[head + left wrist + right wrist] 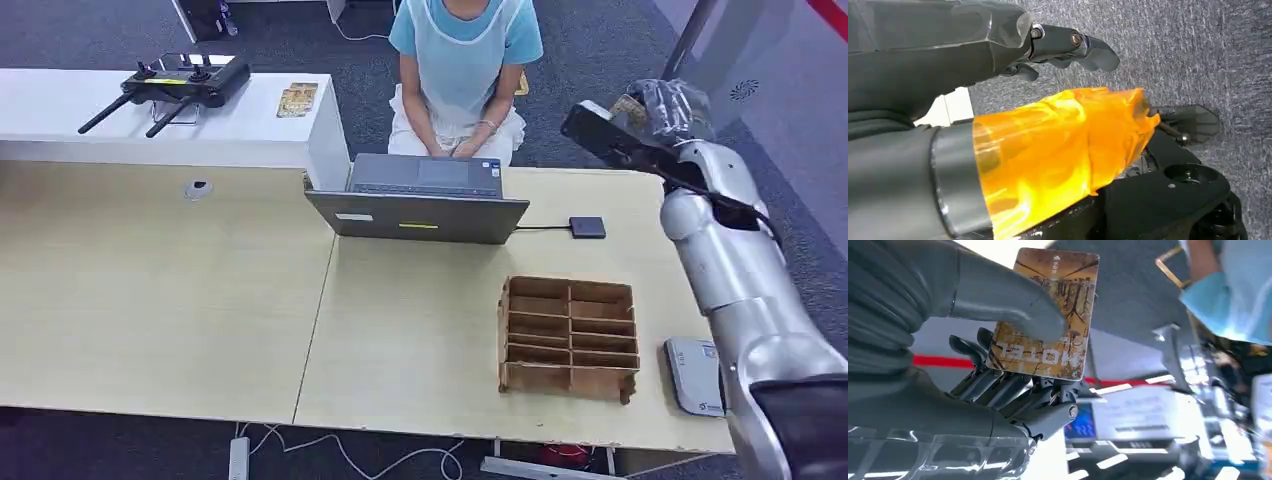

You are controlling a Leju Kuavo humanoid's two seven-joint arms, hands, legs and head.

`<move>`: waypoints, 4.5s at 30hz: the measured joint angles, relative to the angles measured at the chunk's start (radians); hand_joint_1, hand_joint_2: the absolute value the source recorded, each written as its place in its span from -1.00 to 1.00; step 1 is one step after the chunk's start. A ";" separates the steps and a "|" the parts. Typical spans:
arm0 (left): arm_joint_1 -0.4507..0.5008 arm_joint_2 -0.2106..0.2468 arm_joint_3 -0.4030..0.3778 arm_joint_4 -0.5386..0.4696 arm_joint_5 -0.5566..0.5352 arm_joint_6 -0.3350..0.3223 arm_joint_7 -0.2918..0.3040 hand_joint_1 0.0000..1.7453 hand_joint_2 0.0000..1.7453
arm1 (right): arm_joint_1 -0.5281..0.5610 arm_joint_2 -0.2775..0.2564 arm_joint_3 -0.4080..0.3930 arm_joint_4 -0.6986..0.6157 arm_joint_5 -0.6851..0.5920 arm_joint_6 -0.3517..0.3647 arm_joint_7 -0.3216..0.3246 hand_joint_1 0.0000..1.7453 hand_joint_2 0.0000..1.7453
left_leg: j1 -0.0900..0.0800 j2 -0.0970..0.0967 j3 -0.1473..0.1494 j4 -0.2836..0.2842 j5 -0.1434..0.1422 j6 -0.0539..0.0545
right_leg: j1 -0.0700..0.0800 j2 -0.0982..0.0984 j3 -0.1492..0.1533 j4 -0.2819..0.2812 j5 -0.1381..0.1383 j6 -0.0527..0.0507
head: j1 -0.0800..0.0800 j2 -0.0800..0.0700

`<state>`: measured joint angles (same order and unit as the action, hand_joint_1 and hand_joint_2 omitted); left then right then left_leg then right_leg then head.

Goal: Pass the card to the sensor for recognition and then transmit it.

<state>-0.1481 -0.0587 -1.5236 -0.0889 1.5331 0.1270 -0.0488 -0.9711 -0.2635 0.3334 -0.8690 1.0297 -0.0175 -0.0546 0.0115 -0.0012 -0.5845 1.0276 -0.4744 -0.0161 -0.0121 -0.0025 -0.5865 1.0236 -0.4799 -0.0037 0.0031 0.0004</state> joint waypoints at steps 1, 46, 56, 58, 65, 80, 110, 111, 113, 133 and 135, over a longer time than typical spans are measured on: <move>0.000 0.000 0.000 0.000 -0.001 -0.001 -0.002 -1.00 -1.00 | -0.006 0.022 0.008 0.000 0.025 -0.005 0.003 1.00 1.00 | 0.000 0.000 0.000 0.000 0.000 0.000 | 0.000 -0.001 0.000 0.000 0.000 0.000 | 0.000 0.000; 0.003 0.001 -0.001 0.000 -0.018 -0.006 0.022 -1.00 -1.00 | -0.062 0.217 -0.012 0.156 0.276 -0.139 0.035 -1.00 1.00 | 0.000 -0.001 0.000 0.000 0.000 0.000 | 0.000 -0.001 0.000 -0.001 0.000 0.000 | 0.000 0.000; 0.004 -0.001 -0.001 0.000 -0.020 0.000 0.024 -1.00 -1.00 | 0.083 0.287 -0.204 -0.215 0.137 -0.146 -0.018 -1.00 1.00 | 0.000 -0.002 0.000 0.000 0.000 0.000 | 0.000 -0.002 0.000 -0.001 0.000 0.000 | 0.000 0.000; 0.005 -0.003 -0.001 0.000 -0.016 0.002 0.026 -1.00 -1.00 | 0.110 0.305 -0.239 -0.298 0.079 -0.138 -0.028 -1.00 1.00 | 0.000 -0.002 0.000 0.000 0.000 0.000 | 0.000 -0.002 0.000 -0.001 0.000 0.000 | 0.000 0.000; 0.007 -0.004 -0.001 0.000 0.001 0.008 0.032 -1.00 -1.00 | 0.229 0.347 -0.359 -0.572 -0.339 -0.051 -0.114 -1.00 1.00 | 0.000 -0.003 -0.001 0.000 0.000 0.000 | 0.000 -0.003 0.000 -0.002 0.000 0.000 | 0.000 0.000; 0.025 -0.004 0.026 0.000 0.005 0.031 0.026 -1.00 -1.00 | 0.635 0.231 -0.433 -0.896 -0.791 0.081 -0.283 -1.00 1.00 | 0.000 -0.003 -0.001 0.000 -0.001 0.001 | 0.000 -0.004 0.000 -0.003 0.000 0.000 | 0.000 0.000; 0.038 -0.004 0.153 0.000 0.005 0.053 0.011 -1.00 -1.00 | 1.392 0.056 -0.337 -1.251 0.148 -0.258 -0.056 -1.00 1.00 | -0.001 -0.002 0.000 0.000 -0.005 0.001 | -0.001 -0.004 0.001 -0.004 -0.004 0.000 | 0.000 0.000; 0.038 -0.004 0.153 0.000 0.005 0.053 0.011 -1.00 -1.00 | 1.394 0.039 -0.319 -1.249 0.171 -0.248 -0.021 -1.00 1.00 | -0.001 -0.002 0.000 0.000 -0.005 0.001 | -0.001 -0.004 0.001 -0.004 -0.004 0.000 | 0.000 0.000; 0.037 -0.004 0.154 0.000 0.005 0.053 0.011 -1.00 -1.00 | 1.395 0.009 -0.291 -1.243 0.210 -0.219 0.031 -1.00 1.00 | -0.001 -0.002 0.000 0.000 -0.005 0.001 | 0.000 -0.004 0.001 -0.004 -0.004 0.000 | 0.000 0.000; 0.033 -0.021 0.163 0.000 0.005 0.057 0.013 -1.00 -1.00 | 1.278 -0.092 -0.144 -1.078 0.268 -0.069 0.154 -1.00 1.00 | -0.001 -0.001 0.000 0.000 -0.005 0.001 | 0.000 -0.003 0.001 -0.003 -0.003 0.000 | 0.000 0.000; 0.032 -0.021 0.163 0.000 0.005 0.057 0.013 -1.00 -1.00 | 1.262 -0.092 -0.138 -1.058 0.255 -0.064 0.148 -1.00 1.00 | -0.001 -0.001 0.000 0.000 -0.005 0.001 | 0.000 -0.003 0.001 -0.003 -0.004 0.000 | 0.000 0.000</move>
<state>-0.1160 -0.0793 -1.3611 -0.0889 1.5381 0.1843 -0.0359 0.2909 -0.3559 0.1953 -1.9268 1.2852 -0.0820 0.0938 0.0109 -0.0026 -0.5845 1.0274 -0.4794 -0.0152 -0.0126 -0.0058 -0.5852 1.0202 -0.4834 -0.0040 0.0031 0.0000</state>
